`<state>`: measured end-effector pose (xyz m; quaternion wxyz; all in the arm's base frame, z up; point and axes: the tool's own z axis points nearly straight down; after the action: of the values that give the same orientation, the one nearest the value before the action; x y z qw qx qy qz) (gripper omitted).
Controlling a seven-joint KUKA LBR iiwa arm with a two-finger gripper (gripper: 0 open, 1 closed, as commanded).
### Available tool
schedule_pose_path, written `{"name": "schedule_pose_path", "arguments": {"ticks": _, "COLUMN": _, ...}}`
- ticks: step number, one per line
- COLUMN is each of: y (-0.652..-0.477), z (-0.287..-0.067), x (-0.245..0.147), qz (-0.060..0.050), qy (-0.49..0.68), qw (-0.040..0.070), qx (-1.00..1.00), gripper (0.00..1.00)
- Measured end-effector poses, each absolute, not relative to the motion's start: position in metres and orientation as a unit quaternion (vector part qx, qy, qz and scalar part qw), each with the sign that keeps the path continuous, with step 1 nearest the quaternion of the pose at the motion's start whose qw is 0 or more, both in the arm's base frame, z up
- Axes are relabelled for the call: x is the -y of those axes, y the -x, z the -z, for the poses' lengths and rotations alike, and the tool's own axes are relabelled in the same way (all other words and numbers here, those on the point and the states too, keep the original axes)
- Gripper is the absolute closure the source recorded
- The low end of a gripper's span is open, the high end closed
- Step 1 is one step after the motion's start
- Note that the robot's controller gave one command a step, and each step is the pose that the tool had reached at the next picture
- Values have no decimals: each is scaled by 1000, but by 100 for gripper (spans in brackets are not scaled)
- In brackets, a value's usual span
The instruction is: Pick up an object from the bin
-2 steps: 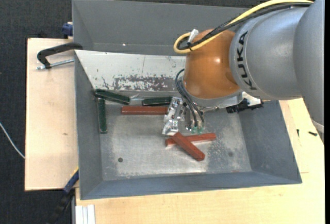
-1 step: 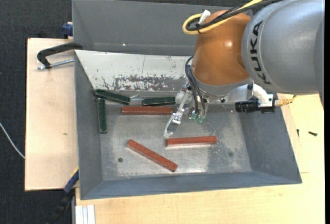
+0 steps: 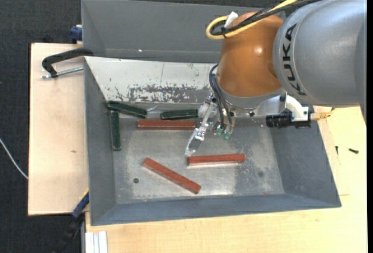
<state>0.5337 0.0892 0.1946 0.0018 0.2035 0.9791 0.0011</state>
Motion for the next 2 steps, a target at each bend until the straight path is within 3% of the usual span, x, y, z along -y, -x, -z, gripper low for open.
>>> {"name": "schedule_pose_path", "arguments": {"ticks": 1, "y": -531, "z": -156, "x": -69, "qz": -3, "qy": -183, "qw": 4, "qx": -983, "gripper": 0}}
{"name": "schedule_pose_path", "arguments": {"ticks": 2, "y": -512, "z": -76, "x": -65, "qz": -2, "qy": -118, "qw": -4, "qx": -993, "gripper": 100}}
